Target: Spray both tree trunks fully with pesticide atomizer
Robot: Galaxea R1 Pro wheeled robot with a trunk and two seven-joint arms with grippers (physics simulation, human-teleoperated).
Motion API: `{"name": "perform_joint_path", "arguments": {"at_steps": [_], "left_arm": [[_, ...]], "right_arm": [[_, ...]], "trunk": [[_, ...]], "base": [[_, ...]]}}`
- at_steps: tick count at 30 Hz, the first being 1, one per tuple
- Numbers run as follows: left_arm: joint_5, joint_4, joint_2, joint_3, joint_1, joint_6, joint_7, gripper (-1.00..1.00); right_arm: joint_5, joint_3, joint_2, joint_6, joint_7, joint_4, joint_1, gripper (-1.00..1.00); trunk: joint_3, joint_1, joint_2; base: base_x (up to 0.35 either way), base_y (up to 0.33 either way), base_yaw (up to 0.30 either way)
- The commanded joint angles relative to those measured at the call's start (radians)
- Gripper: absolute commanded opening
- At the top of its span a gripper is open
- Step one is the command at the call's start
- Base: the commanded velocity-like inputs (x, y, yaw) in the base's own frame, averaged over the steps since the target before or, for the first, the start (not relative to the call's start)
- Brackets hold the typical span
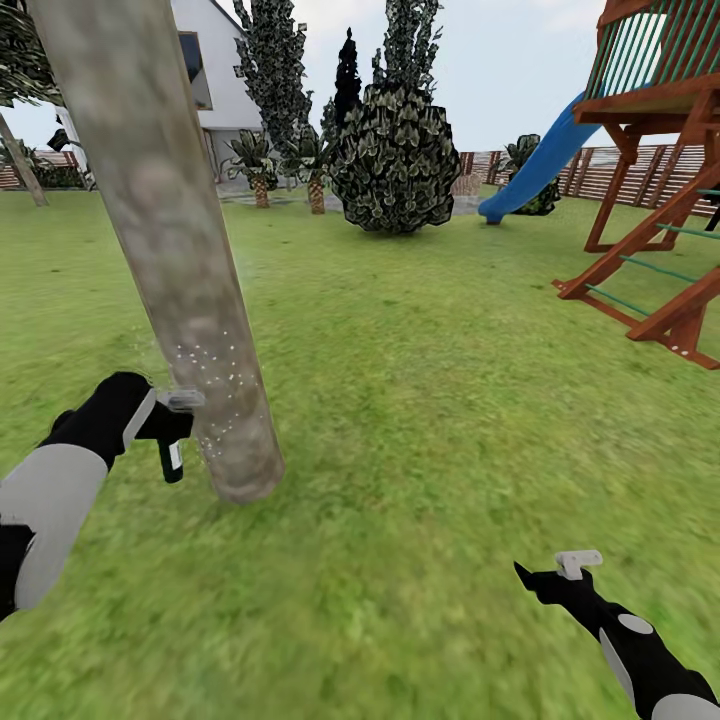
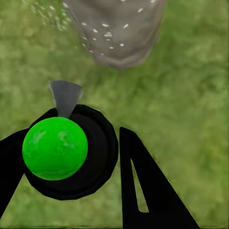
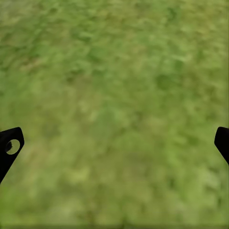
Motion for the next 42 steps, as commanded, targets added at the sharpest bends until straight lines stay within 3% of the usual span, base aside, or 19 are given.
{"name": "perform_joint_path", "arguments": {"at_steps": [1, 4, 7, 9, 14, 15, 20, 22, 25, 28, 32, 34, 35, 38, 40, 42], "left_arm": [[0.000, -0.003, 0.002, 0.001, 0.004, 0.001, 0.000, -1.00], [0.000, -0.012, 0.007, 0.005, -0.004, 0.007, -0.005, -1.00], [0.001, -0.015, 0.006, 0.005, -0.055, 0.010, -0.010, -1.00], [0.000, -0.007, 0.003, 0.003, -0.051, 0.001, -0.010, -1.00], [-0.003, -0.013, -0.027, 0.006, 0.088, -0.020, -0.002, -1.00], [-0.005, -0.016, -0.039, 0.007, 0.123, -0.056, 0.015, -1.00], [0.003, -0.004, -0.047, 0.012, 0.174, -0.097, 0.029, -1.00], [0.005, -0.012, -0.069, 0.013, 0.243, -0.129, 0.029, -1.00], [0.003, -0.001, -0.096, 0.015, 0.275, -0.191, 0.033, -1.00], [0.009, -0.003, -0.100, 0.018, 0.313, -0.209, 0.033, -1.00], [0.010, 0.001, -0.101, 0.018, 0.323, -0.218, 0.034, -1.00], [0.008, 0.002, -0.102, 0.019, 0.323, -0.218, 0.059, -1.00], [0.012, 0.003, -0.104, 0.017, 0.324, -0.218, 0.102, -1.00], [0.000, 0.051, -0.158, 0.012, 0.324, -0.220, 0.156, -1.00], [0.006, 0.058, -0.168, 0.012, 0.324, -0.219, 0.220, -1.00], [0.012, 0.059, -0.168, 0.015, 0.324, -0.216, 0.232, -1.00]], "right_arm": [[0.000, 0.000, 0.000, 0.000, 0.000, 0.000, 0.000, 1.00], [0.000, 0.000, 0.000, 0.000, 0.000, 0.000, 0.000, 1.00], [0.000, 0.000, 0.000, 0.000, 0.000, -0.001, 0.000, 1.00], [0.000, 0.000, 0.000, 0.000, 0.000, -0.002, 0.000, 1.00], [0.000, 0.000, 0.000, 0.000, 0.001, -0.002, 0.000, 1.00], [0.000, 0.000, 0.000, 0.000, 0.001, -0.003, 0.000, 1.00], [0.000, 0.000, -0.005, -0.001, 0.003, -0.005, 0.000, 1.00], [0.000, 0.000, -0.006, -0.001, 0.003, -0.006, 0.000, 1.00], [0.000, 0.000, -0.006, -0.002, 0.002, -0.005, 0.000, 1.00], [0.001, 0.000, -0.006, -0.002, 0.002, -0.003, 0.000, 1.00], [0.001, 0.001, -0.005, -0.002, 0.001, 0.000, 0.000, 1.00], [0.001, 0.001, -0.004, -0.002, 0.002, 0.001, 0.000, 1.00], [0.001, 0.000, -0.004, -0.002, 0.002, 0.001, 0.000, 1.00], [0.001, 0.000, -0.005, -0.002, 0.002, 0.000, 0.000, 1.00], [0.001, 0.000, -0.005, -0.002, 0.002, 0.000, 0.000, 1.00], [0.001, 0.000, -0.003, -0.002, 0.002, 0.001, 0.000, 1.00]], "trunk": [[0.000, 0.000, 0.000], [0.000, 0.000, 0.000], [0.000, 0.000, 0.000], [0.000, 0.000, 0.000], [0.000, 0.000, 0.000], [0.000, 0.000, 0.000], [0.000, 0.000, 0.000], [0.000, 0.000, 0.000], [0.000, 0.000, 0.000], [0.000, 0.000, 0.000], [0.000, 0.000, 0.000], [0.000, 0.000, 0.000], [0.000, 0.000, 0.000], [0.000, 0.000, 0.000], [0.000, 0.000, 0.000], [0.000, 0.000, 0.000]], "base": [[0.000, 0.000, 0.000], [0.000, 0.000, 0.000], [0.000, 0.000, 0.000], [0.000, 0.000, 0.000], [0.000, 0.000, 0.000], [0.000, 0.000, 0.000], [0.000, 0.000, 0.000], [0.000, 0.000, 0.000], [0.002, 0.000, 0.007], [0.190, -0.075, 0.183], [0.273, -0.162, 0.220], [0.268, -0.201, 0.049], [0.245, -0.231, 0.011], [0.239, -0.238, 0.020], [0.227, -0.248, 0.189], [0.108, -0.277, 0.265]]}}
